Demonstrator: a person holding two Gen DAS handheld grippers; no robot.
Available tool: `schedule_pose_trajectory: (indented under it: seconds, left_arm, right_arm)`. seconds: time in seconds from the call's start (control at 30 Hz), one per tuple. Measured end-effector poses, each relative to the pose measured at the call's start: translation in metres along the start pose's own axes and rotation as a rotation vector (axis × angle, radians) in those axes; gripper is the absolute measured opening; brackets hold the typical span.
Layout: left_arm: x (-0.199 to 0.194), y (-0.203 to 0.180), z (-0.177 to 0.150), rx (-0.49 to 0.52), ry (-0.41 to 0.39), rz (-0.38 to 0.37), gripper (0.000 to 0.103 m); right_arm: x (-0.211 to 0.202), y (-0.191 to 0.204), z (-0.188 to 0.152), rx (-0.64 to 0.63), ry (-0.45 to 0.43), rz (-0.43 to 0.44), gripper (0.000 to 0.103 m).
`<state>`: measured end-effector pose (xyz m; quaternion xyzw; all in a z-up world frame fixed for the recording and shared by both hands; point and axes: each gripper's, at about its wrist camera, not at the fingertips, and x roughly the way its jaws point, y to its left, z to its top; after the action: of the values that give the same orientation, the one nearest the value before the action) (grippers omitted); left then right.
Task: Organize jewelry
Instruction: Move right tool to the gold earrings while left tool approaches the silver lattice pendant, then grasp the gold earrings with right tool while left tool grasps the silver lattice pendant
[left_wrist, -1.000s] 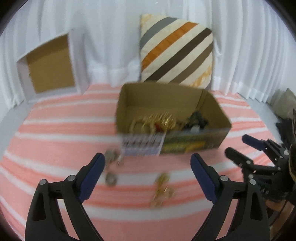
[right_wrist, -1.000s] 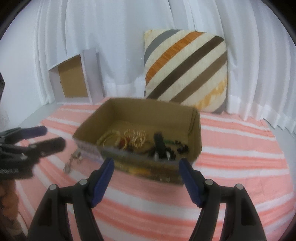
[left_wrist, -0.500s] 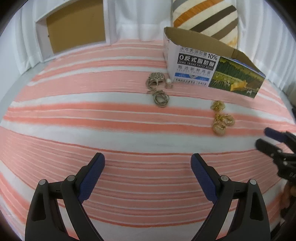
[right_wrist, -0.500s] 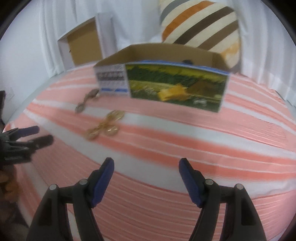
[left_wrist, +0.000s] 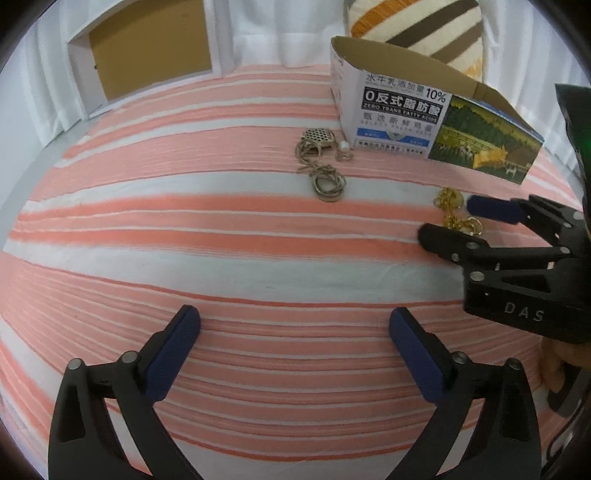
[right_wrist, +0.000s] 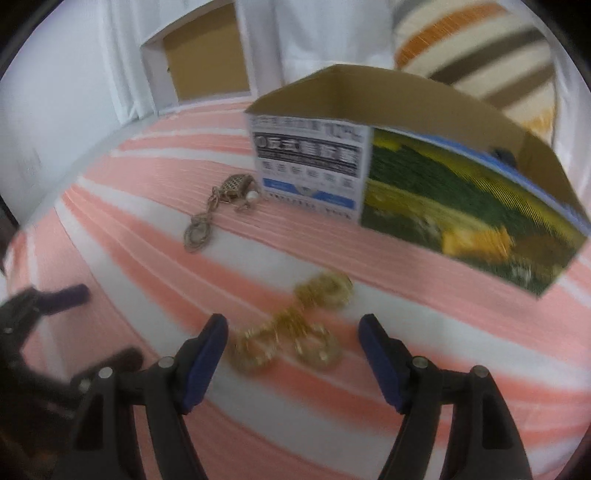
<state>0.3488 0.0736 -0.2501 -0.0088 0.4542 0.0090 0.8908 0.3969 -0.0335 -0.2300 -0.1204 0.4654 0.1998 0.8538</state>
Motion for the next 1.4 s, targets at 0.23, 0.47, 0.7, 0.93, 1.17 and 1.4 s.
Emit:
schedule_pose_trajectory:
  seconds: [0.23,0.47,0.7,0.93,1.17,1.4]
  left_arm:
    - [0.0,0.0,0.0,0.0,0.002,-0.004,0.102]
    - [0.004,0.001,0.005,0.002,0.012,-0.002,0.103]
    - [0.012,-0.013,0.025,0.043,0.023,0.007,0.102]
    - [0.022,-0.022,0.039,0.074,-0.003,0.019,0.103]
    - [0.029,-0.017,0.046,0.038,0.004,-0.012,0.103]
    - [0.044,-0.006,0.072,0.007,0.003,-0.009,0.101]
  right_arm:
    - [-0.012,-0.018,-0.011,0.061,-0.019,-0.038,0.045]
    - [-0.037,-0.049,-0.04,0.106,-0.012,-0.082,0.045]
    - [-0.058,-0.07,-0.072,0.137,-0.02,-0.113,0.045]
    - [-0.056,-0.071,-0.072,0.138,-0.021,-0.116,0.046]
    - [-0.053,-0.069,-0.069,0.135,-0.021,-0.119,0.046]
    - [-0.053,-0.069,-0.07,0.134,-0.02,-0.121,0.046]
